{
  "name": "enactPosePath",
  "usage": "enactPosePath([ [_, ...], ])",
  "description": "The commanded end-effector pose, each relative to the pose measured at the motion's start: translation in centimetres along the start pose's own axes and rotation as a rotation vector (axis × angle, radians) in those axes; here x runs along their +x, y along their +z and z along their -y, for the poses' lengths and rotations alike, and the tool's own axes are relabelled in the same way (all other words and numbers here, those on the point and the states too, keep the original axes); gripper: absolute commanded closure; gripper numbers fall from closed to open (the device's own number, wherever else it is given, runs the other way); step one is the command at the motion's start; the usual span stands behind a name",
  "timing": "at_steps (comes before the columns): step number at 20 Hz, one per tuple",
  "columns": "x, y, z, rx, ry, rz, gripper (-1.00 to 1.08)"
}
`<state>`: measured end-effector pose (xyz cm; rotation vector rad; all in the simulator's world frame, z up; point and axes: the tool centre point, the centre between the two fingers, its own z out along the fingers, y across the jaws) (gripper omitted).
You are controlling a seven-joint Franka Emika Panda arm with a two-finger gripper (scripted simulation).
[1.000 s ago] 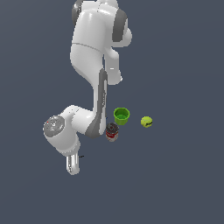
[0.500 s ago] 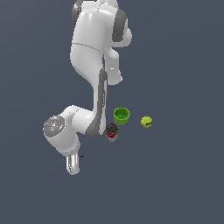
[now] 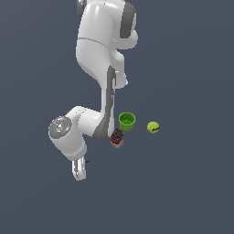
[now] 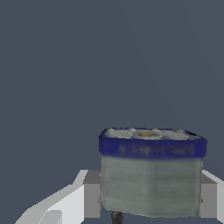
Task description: Pick up a designated object from a clutter of objects.
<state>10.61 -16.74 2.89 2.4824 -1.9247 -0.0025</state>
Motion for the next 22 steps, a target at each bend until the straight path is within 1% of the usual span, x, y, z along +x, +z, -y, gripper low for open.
enactPosePath([
  [1,-1.0,-1.0,0.0,0.002,-0.001,0.000,1.08],
  [5,-3.2,-3.2,-0.1,0.002,-0.001,0.000,1.08],
  [8,-5.3,-5.4,-0.1,0.002,-0.001,0.001,1.08],
  [22,-17.5,-18.0,-0.5,0.002,0.000,-0.001,1.08],
])
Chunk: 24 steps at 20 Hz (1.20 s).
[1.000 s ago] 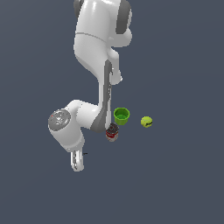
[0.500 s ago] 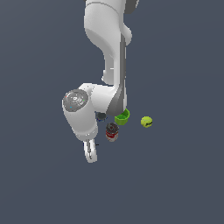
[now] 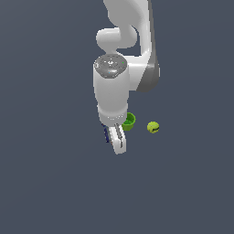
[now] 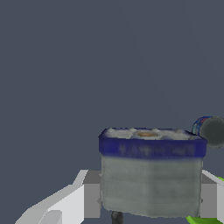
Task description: Pick up a designated object from a clutter of objects.
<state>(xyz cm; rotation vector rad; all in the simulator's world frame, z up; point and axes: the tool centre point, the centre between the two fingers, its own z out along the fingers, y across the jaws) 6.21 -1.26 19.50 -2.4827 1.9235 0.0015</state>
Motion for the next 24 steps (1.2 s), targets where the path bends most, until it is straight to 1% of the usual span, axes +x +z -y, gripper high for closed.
enactPosePath([
  [1,-2.2,-2.4,-0.1,0.000,0.001,-0.001,1.08],
  [17,-16.2,-17.1,-0.1,0.000,0.001,-0.004,1.08],
  [21,-18.9,-20.0,0.1,0.000,0.001,-0.003,1.08],
  [24,-20.4,-21.6,0.2,0.000,0.001,-0.002,1.08],
])
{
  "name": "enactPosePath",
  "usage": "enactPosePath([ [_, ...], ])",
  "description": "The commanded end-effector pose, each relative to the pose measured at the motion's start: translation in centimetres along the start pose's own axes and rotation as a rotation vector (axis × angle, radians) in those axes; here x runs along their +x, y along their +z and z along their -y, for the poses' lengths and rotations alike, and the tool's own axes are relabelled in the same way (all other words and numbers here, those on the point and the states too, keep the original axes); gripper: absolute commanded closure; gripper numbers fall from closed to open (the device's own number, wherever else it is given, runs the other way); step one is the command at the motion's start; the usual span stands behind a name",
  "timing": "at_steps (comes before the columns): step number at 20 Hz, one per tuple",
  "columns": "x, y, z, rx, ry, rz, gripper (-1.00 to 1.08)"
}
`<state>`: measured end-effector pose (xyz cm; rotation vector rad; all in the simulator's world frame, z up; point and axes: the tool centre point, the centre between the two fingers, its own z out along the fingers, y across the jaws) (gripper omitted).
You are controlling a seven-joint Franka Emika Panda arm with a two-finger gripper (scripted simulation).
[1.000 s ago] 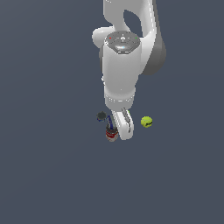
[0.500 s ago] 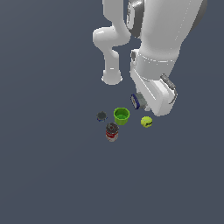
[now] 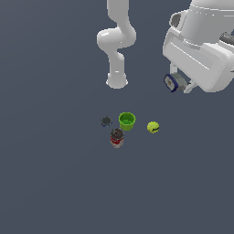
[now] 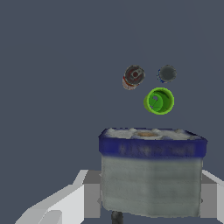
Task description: Pick up a designated object from a clutter of objects.
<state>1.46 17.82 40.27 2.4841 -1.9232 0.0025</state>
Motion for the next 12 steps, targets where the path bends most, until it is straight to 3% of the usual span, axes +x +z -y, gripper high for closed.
enactPosePath([
  [1,-1.2,-1.3,0.1,-0.001,0.001,0.001,1.08],
  [12,-2.8,-3.0,0.4,-0.001,0.001,0.001,1.08],
])
